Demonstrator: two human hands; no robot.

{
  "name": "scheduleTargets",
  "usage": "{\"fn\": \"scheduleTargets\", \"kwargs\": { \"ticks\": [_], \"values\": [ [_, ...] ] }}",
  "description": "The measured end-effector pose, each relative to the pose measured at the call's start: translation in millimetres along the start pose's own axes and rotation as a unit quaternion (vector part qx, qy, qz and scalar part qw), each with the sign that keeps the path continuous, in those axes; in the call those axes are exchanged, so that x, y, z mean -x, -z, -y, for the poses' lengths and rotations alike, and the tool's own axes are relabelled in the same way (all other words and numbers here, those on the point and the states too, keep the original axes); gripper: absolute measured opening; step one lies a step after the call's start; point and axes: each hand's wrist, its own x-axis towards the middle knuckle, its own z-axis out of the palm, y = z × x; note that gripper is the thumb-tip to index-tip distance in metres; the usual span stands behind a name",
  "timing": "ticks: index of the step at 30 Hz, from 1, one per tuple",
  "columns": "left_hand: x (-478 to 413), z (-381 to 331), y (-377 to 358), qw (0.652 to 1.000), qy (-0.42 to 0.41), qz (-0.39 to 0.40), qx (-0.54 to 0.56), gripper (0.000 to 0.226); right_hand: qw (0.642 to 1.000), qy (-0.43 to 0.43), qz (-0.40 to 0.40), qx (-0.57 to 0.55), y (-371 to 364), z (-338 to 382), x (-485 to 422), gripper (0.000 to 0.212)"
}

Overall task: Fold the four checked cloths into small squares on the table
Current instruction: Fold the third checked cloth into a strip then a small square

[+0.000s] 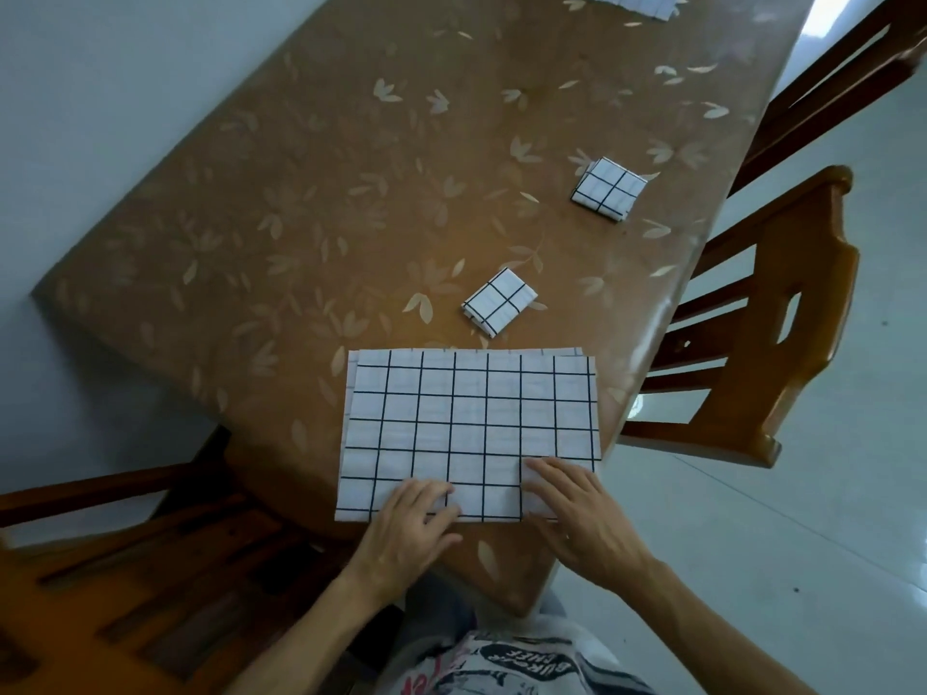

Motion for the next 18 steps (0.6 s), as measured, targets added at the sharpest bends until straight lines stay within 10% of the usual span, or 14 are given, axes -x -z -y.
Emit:
{"fn": "scheduleTargets", "kwargs": {
  "ticks": [5, 18],
  "values": [
    [-1, -6, -3, 0.997, 0.055, -0.055, 0.0, 0.009, 0.999, 0.025, -0.025, 0.028, -2, -1, 16, 0.041],
    [24, -24, 32, 0.981, 0.162, -0.05, 0.098, 0.041, 0.996, -0.055, -0.055, -0.042, 22, 3, 21, 0.024]
  ]
}}
